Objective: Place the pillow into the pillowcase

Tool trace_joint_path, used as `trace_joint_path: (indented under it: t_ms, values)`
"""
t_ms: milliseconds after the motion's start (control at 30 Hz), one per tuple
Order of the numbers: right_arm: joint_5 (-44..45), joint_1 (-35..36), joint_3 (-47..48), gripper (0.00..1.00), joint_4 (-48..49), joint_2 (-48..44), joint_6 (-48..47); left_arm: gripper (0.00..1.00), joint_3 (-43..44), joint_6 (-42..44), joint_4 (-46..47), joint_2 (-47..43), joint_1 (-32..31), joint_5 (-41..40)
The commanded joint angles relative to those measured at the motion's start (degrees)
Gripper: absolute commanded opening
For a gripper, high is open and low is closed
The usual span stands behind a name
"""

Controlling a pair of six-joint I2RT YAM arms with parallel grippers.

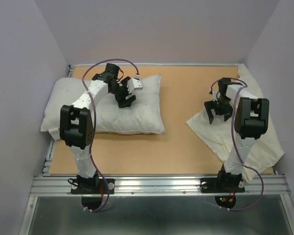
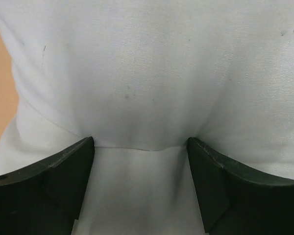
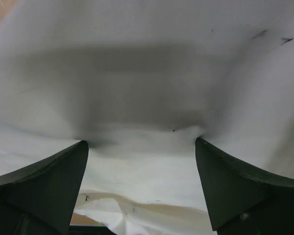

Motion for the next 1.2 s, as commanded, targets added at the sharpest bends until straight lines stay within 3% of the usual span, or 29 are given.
trace_joint_path:
  t_ms: [0,133,233,467,600,833,1167]
  values:
    - [-3.37,0.11,10.09,0.92,2.68,5.97,2.88,0.87,-8.26,0.01,-5.28,-6.60,6.08,-2.84]
    - [-4.25,4.85,16.25,0.85,4.26,13.89,4.46,0.87,-13.88,-1.49,-5.02,-12.49,9.61,-1.25]
    - [-6.88,12.65,23.77,0.83,4.62,22.74,5.70,0.87,-17.04,-2.28,-5.10,-18.02,10.49,-0.90]
    - [-8.38,26.47,34.71,0.82,4.44,30.16,3.15,0.88,-22.94,-3.07,-6.42,-24.36,10.59,-1.51]
    - [-7.59,26.22,33.23,0.85,4.44,25.87,4.65,0.90,-23.13,-4.39,-5.81,-25.07,10.59,-1.25]
    - [-13.72,23.40,23.75,0.86,4.27,3.66,-2.03,0.92,-16.37,-5.97,-7.65,-22.53,10.59,0.15]
    - [-19.37,25.60,5.55,0.81,3.03,-5.86,-5.63,0.92,-10.12,-9.21,-8.88,-19.28,11.29,2.17]
